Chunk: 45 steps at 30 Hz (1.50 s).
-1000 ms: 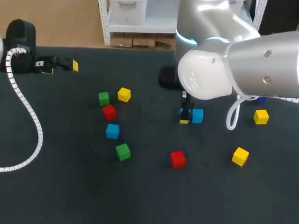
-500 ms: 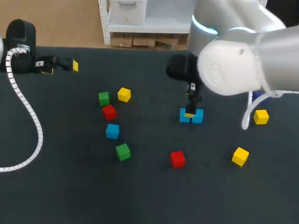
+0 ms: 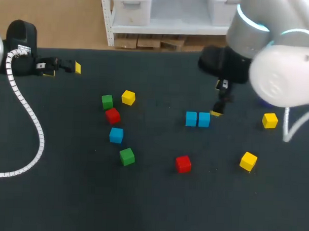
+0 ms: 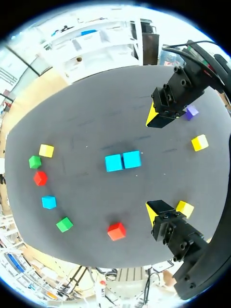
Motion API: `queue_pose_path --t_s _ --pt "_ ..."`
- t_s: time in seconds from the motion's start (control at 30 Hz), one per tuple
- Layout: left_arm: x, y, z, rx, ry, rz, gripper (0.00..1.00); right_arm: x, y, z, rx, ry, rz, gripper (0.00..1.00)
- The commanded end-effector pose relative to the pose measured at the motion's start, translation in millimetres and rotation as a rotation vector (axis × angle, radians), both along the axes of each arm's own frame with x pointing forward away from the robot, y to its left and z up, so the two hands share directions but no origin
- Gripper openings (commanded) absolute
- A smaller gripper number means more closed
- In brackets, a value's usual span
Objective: Place the blue cubes, place green cubes on the blue cubes, place the yellow cubes on the green cubes, then place the red cubes on the yellow cubes, and place purple cube on the red cubes.
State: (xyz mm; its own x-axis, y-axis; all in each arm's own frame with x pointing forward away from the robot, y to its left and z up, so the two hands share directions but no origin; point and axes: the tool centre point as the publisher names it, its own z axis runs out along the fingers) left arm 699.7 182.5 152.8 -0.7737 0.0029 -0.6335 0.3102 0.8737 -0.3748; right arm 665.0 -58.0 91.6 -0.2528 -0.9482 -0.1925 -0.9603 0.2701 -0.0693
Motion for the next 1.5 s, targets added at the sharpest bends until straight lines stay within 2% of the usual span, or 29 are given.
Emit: queue_pose_path --t_s 0.03,0.5,0.9,1.27,1.5 --pt "0.0 2 -1.8 -0.009 -0.007 -0.006 1.0 -10.9 -19 8 0.036 -0.093 -0.04 1.0" --pt "0.0 2 -1.8 -0.009 -0.007 -0.006 1.0 3.0 -58 29 0.136 -0.129 -0.213 1.0" --pt "0.0 2 -1.8 -0.009 -0.007 -0.006 1.0 8.0 -75 39 0.196 -0.16 -0.29 1.0" --pt "0.0 2 -1.8 -0.009 -0.007 -0.006 1.0 8.7 -92 45 0.206 -0.18 -0.328 1.0" --pt "0.0 2 -1.8 -0.009 -0.007 -0.006 1.0 7.8 -91 44 0.215 -0.175 -0.33 1.0"
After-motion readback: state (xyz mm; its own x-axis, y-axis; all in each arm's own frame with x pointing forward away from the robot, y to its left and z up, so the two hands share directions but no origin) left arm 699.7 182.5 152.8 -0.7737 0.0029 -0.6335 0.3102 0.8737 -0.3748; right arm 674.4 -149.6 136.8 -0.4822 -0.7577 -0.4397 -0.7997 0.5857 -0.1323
